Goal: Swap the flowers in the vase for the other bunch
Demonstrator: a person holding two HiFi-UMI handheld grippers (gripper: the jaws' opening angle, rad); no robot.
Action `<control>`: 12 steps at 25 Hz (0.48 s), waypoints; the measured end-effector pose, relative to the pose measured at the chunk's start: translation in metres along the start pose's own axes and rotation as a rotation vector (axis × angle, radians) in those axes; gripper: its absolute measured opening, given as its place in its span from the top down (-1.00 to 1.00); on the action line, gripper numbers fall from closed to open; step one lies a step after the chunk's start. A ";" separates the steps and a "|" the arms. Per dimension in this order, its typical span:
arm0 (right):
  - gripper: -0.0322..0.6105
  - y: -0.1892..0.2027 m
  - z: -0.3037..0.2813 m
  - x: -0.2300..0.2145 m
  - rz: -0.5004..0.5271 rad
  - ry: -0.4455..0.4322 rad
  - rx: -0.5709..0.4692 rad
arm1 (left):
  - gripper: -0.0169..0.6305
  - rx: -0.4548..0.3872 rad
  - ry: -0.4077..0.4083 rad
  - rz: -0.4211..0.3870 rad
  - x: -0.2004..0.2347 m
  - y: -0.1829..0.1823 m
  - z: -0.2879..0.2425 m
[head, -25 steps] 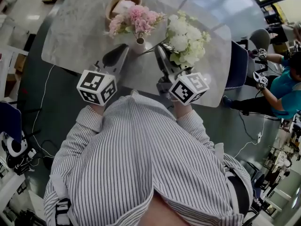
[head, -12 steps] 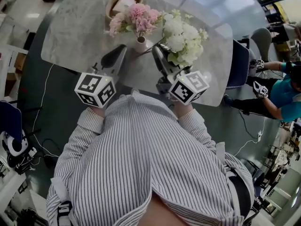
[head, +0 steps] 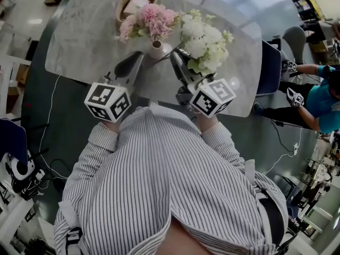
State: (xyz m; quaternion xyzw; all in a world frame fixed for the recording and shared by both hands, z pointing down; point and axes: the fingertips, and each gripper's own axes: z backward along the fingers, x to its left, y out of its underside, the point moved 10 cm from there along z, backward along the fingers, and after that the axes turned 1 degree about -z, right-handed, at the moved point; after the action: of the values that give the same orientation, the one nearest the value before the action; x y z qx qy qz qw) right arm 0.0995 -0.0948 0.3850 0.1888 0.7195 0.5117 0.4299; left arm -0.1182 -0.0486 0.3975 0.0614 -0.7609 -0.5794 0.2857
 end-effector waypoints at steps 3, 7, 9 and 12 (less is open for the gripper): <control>0.81 0.001 0.001 -0.001 0.002 0.003 0.003 | 0.87 0.000 0.001 0.002 0.000 0.001 0.000; 0.81 -0.001 0.004 0.000 0.006 0.006 0.002 | 0.87 -0.003 0.002 0.010 -0.002 0.000 0.000; 0.81 -0.001 0.005 0.000 0.008 0.007 0.001 | 0.88 -0.004 0.005 0.017 -0.002 0.000 -0.001; 0.81 0.001 0.005 -0.001 0.008 0.006 0.001 | 0.88 -0.001 0.005 0.019 -0.003 0.002 -0.002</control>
State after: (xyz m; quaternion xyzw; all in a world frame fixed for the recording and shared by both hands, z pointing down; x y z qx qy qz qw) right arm 0.1041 -0.0920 0.3851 0.1904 0.7204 0.5136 0.4254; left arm -0.1148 -0.0483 0.3988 0.0554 -0.7603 -0.5768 0.2934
